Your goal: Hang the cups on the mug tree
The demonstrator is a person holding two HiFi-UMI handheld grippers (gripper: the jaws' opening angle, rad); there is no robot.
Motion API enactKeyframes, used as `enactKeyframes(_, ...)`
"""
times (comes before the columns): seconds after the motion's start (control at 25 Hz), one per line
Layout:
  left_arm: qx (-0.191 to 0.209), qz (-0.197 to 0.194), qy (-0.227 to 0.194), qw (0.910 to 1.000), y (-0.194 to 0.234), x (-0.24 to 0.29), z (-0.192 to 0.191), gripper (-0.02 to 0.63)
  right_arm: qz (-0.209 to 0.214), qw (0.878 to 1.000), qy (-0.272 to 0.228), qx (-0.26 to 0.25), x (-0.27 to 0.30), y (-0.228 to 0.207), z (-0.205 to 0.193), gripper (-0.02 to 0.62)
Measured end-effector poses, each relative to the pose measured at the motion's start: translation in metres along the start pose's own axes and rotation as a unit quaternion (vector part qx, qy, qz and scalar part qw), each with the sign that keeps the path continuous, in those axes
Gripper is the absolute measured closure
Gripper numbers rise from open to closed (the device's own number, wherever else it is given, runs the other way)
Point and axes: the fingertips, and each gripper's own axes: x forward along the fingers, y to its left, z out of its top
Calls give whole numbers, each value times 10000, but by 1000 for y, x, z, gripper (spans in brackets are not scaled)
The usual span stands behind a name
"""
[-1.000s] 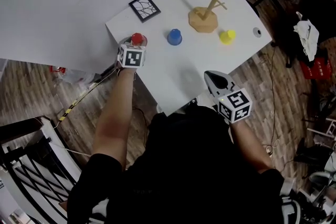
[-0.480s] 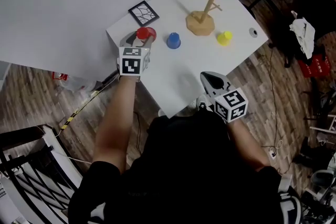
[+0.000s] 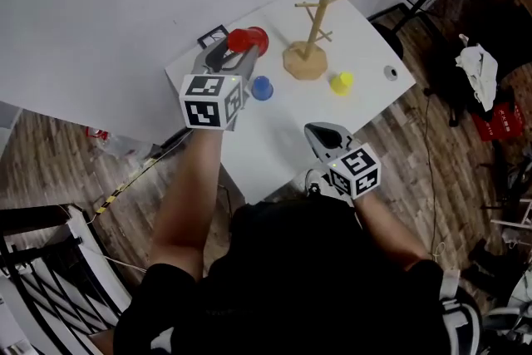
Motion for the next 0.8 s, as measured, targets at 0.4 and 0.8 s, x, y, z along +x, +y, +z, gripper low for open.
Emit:
enactKeyframes(0.4,-628,-120,-456,9969,-30,38,55,360,116,9999,-38,73,-21,-21,-6,589)
enactKeyframes(0.8,-881,-155,-322,9955,-43,82,54,360,-131,9996,-202,145,-49,-46,-9,589)
